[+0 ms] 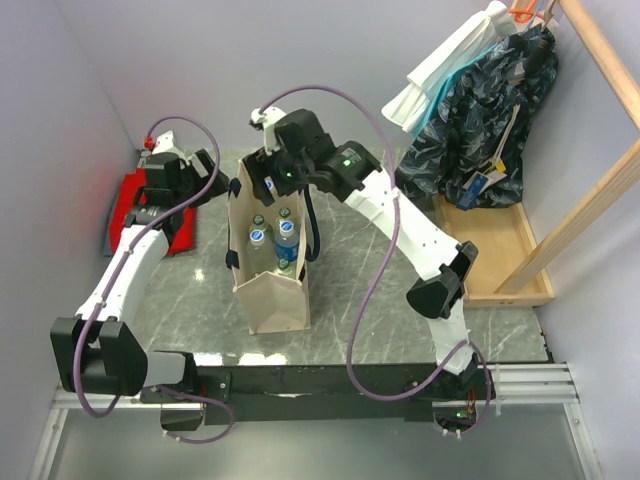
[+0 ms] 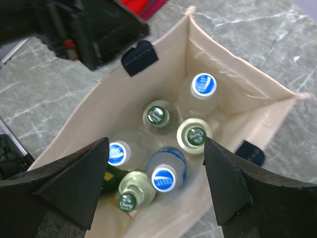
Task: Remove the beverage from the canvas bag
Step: Take out the drink from the canvas bag.
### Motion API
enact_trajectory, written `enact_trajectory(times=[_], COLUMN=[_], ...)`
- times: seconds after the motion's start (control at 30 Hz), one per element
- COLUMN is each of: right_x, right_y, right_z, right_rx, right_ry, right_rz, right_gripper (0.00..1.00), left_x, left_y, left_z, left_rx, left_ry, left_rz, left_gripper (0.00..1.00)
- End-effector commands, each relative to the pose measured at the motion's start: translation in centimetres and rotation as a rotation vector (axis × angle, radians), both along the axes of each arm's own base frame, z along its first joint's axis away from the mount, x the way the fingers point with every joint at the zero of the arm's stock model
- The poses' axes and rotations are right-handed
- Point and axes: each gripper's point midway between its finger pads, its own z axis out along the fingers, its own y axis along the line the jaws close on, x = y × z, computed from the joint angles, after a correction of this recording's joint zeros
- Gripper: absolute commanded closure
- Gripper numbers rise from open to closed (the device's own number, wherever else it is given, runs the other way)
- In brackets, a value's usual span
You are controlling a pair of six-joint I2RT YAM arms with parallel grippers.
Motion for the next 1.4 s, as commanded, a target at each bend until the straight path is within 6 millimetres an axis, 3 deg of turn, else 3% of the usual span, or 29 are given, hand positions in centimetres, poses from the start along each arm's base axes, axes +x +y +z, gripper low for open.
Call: enact_trajectory(times=[0.0, 0.2, 0.27, 0.33, 0.5, 0.6, 0.73, 0.87, 1.1, 1.37], right_x=[1.2, 2.2, 3.4, 4.1, 5.2, 6.1, 7.0, 7.8, 7.8, 7.8], right_y=[1.3, 2.3, 2.1, 2.2, 2.3, 2.1, 2.2, 2.3, 2.7, 3.2], right_z=[-0.4, -2.9, -3.8, -3.5, -5.4, -5.6, -4.5, -5.3, -7.4, -8.4], right_rx=[0.000, -0.037, -0.064, -0.055, -0.044, -0.043, -0.005, 0.006, -0.008, -0.010], right_ry=[-0.051, -0.044, -0.059, -0.069, -0.034, -0.046, -0.070, -0.049, -0.010, 0.006], right_rz=[-0.002, 0.000, -0.034, -0.049, -0.059, -0.085, -0.087, -0.093, -0.079, -0.062], right_gripper=[0.17, 0.19, 0.19, 0.21, 0.21, 0.22, 0.23, 0.24, 0.25, 0.25], left_x=[0.7, 0.8, 0.7, 0.7, 0.6, 0.5, 0.6, 0.6, 0.8, 0.8], left_y=[-1.6, -2.2, -2.2, -2.1, -2.2, -2.2, -2.2, -2.2, -2.3, -2.1], left_z=[-0.3, -0.4, -0.3, -0.3, 0.0, 0.0, -0.1, -0.2, -0.6, -0.8], left_rx=[-0.045, -0.046, -0.044, -0.037, -0.037, -0.039, -0.035, -0.035, -0.035, -0.028], left_ry=[-0.016, -0.016, -0.014, -0.015, -0.018, -0.017, -0.016, -0.012, -0.005, 0.001], left_rz=[-0.041, -0.046, -0.047, -0.043, -0.050, -0.049, -0.051, -0.049, -0.054, -0.045], left_gripper=[0.04, 0.04, 0.04, 0.04, 0.04, 0.04, 0.04, 0.04, 0.04, 0.04])
